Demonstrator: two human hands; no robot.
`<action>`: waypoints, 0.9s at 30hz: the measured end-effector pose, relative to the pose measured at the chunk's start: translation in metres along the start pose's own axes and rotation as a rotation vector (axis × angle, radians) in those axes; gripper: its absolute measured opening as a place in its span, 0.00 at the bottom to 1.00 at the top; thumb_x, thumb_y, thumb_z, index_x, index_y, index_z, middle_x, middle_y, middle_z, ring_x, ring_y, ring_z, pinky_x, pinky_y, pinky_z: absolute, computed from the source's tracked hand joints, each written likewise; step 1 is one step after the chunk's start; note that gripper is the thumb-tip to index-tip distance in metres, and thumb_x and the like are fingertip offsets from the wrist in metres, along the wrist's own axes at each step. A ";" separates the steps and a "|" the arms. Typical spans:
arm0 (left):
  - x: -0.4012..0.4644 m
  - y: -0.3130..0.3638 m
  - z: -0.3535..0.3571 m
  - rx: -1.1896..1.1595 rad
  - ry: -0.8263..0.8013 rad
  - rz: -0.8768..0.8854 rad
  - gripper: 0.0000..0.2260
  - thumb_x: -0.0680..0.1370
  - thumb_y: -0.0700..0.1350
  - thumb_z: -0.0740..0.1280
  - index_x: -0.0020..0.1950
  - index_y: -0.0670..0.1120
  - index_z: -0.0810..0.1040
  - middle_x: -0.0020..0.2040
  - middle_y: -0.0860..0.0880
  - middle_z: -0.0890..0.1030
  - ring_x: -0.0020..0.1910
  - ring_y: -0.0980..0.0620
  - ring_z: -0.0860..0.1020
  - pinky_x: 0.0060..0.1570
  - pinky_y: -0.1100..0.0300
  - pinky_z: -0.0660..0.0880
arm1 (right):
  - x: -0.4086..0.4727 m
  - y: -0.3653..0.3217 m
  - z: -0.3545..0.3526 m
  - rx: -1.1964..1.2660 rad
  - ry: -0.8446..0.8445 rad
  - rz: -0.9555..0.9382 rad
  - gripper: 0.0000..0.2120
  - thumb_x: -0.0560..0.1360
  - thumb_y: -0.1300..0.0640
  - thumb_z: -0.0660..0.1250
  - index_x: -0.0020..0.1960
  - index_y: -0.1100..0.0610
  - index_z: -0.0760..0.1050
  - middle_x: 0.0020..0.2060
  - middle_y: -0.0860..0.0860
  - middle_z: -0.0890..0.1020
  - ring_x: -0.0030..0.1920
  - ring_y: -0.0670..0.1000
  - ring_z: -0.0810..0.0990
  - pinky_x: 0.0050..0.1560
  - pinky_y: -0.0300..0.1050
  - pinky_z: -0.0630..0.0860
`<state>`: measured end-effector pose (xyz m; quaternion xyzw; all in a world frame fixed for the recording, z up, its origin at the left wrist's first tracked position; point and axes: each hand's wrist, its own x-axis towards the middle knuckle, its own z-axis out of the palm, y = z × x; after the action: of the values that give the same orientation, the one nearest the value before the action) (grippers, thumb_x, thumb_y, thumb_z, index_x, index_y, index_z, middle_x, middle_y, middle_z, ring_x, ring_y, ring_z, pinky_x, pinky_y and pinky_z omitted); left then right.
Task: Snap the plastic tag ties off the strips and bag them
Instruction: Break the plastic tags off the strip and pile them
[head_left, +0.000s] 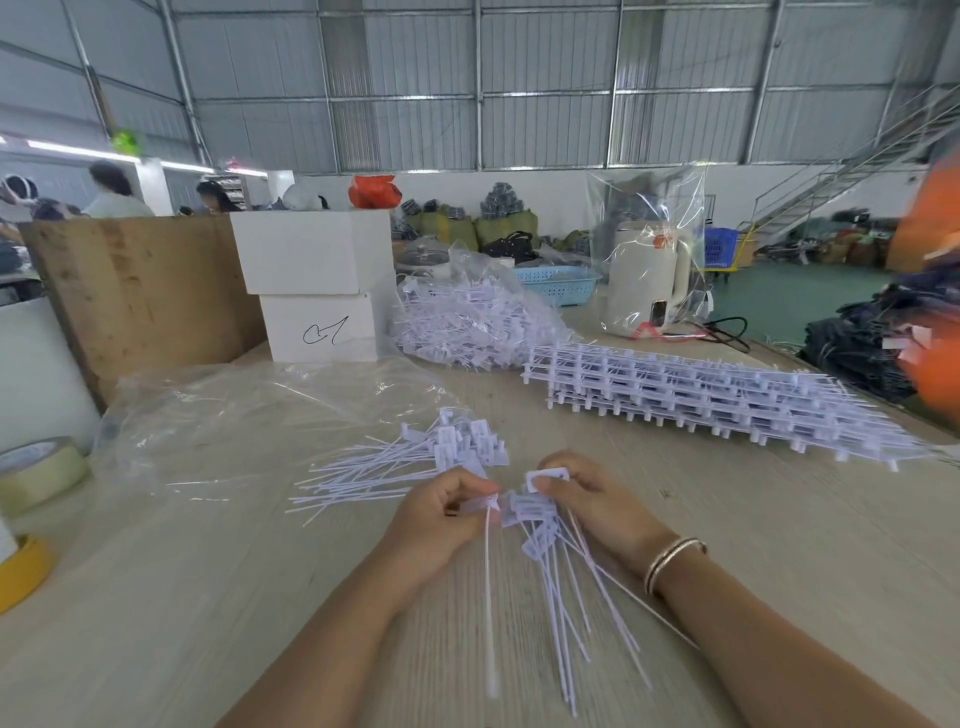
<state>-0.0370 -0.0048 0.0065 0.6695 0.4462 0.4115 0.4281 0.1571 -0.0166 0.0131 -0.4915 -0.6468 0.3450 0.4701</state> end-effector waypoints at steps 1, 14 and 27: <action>0.001 -0.002 0.001 0.134 0.036 0.060 0.09 0.73 0.40 0.72 0.44 0.55 0.81 0.42 0.58 0.82 0.44 0.63 0.79 0.42 0.71 0.72 | 0.001 0.000 0.001 -0.118 0.012 -0.021 0.06 0.77 0.58 0.65 0.45 0.60 0.77 0.46 0.54 0.78 0.45 0.48 0.77 0.50 0.41 0.73; 0.003 0.004 0.005 0.819 0.232 0.196 0.19 0.73 0.45 0.69 0.61 0.53 0.68 0.57 0.54 0.69 0.53 0.53 0.71 0.49 0.60 0.68 | -0.001 -0.008 -0.019 -0.412 0.279 0.041 0.03 0.78 0.53 0.62 0.48 0.47 0.75 0.44 0.46 0.78 0.44 0.45 0.76 0.47 0.42 0.72; -0.014 0.012 0.023 0.693 0.014 0.019 0.09 0.75 0.55 0.61 0.39 0.53 0.73 0.35 0.55 0.76 0.35 0.57 0.75 0.40 0.57 0.74 | -0.022 -0.036 -0.036 -0.876 -0.522 0.345 0.15 0.73 0.50 0.65 0.29 0.52 0.71 0.28 0.47 0.73 0.28 0.47 0.69 0.34 0.39 0.67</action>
<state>-0.0168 -0.0260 0.0086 0.7765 0.5559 0.2441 0.1686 0.1817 -0.0482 0.0515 -0.6386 -0.7354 0.2259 -0.0188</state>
